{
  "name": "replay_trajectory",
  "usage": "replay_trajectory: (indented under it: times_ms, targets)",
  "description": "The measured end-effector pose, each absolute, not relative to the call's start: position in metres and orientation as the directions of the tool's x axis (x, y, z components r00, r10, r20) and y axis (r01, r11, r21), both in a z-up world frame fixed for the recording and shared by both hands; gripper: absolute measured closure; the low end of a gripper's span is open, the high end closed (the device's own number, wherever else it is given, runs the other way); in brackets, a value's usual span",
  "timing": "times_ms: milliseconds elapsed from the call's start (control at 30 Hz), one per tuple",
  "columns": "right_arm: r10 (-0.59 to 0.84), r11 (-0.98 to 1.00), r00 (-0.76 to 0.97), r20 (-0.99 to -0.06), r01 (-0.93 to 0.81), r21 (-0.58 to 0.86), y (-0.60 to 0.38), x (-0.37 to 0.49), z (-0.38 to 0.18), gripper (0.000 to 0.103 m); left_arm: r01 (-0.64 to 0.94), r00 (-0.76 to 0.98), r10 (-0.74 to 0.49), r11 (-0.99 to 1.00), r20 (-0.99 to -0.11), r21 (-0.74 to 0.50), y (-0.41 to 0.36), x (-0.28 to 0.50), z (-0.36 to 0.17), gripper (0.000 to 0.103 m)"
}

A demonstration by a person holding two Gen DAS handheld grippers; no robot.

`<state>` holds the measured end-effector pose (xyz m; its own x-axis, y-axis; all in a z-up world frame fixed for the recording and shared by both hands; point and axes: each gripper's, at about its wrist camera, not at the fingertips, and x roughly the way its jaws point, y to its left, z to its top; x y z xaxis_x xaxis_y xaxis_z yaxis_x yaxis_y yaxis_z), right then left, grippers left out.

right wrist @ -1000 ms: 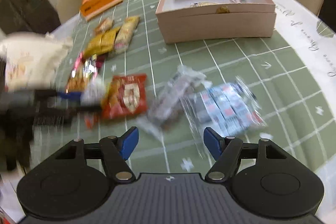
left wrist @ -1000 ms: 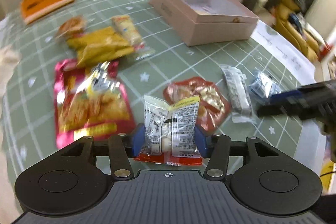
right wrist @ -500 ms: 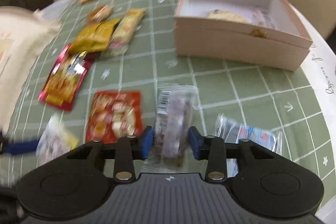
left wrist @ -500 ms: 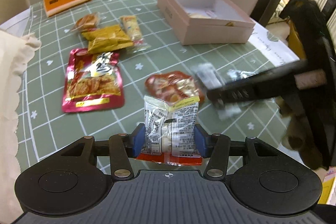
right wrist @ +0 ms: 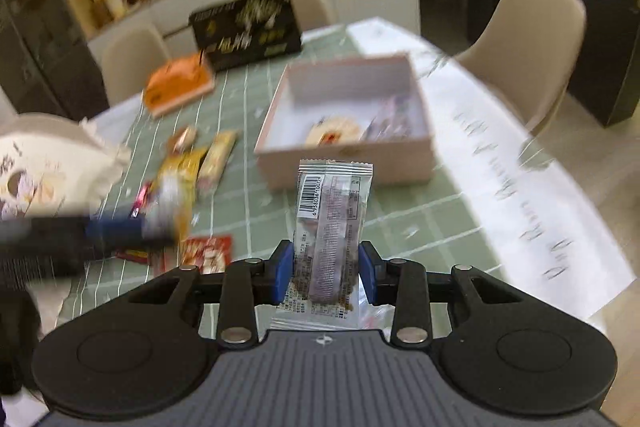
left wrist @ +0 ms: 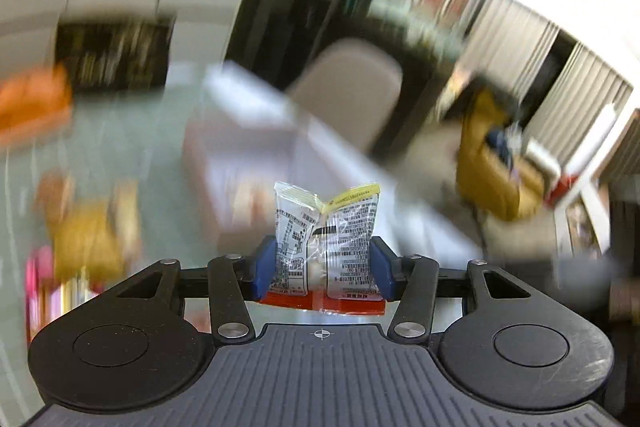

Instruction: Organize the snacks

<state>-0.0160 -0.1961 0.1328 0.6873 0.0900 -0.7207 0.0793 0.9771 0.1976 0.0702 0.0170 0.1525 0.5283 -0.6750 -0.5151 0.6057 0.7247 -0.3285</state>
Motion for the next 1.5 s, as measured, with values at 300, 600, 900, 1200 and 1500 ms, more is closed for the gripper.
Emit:
replay_trajectory:
  times_ms: [300,600,900,1200,1500]
  targets:
    - [0.027,0.974,0.696,-0.717,0.144,0.177,-0.22,-0.008,0.128,0.068,0.567,0.509,-0.67,0.733,-0.54,-0.376,-0.069,0.209,0.134,0.049]
    - [0.064,0.95,0.763,-0.644,0.152,0.275,-0.245,0.038,0.151,0.068,0.432,0.587,-0.62,0.783,-0.52,-0.447,0.03,0.17,0.11,0.049]
    - [0.017,0.973,0.735,-0.678,0.142,0.179,-0.237,0.162,0.147,0.04,0.101,0.713,-0.348,0.91,-0.609,-0.401,0.149,0.173,0.087,0.049]
    - [0.106,0.99,0.631,-0.769,0.009,0.143,-0.18,0.104,0.081,0.04,0.02,0.769,-0.259,0.924,-0.585,-0.382,0.156,0.255,0.061,0.049]
    - [0.137,0.99,0.565,-0.813,-0.105,0.093,-0.129,0.082,0.064,0.04,0.168,0.696,-0.23,0.973,-0.68,-0.157,0.117,0.277,0.02,0.049]
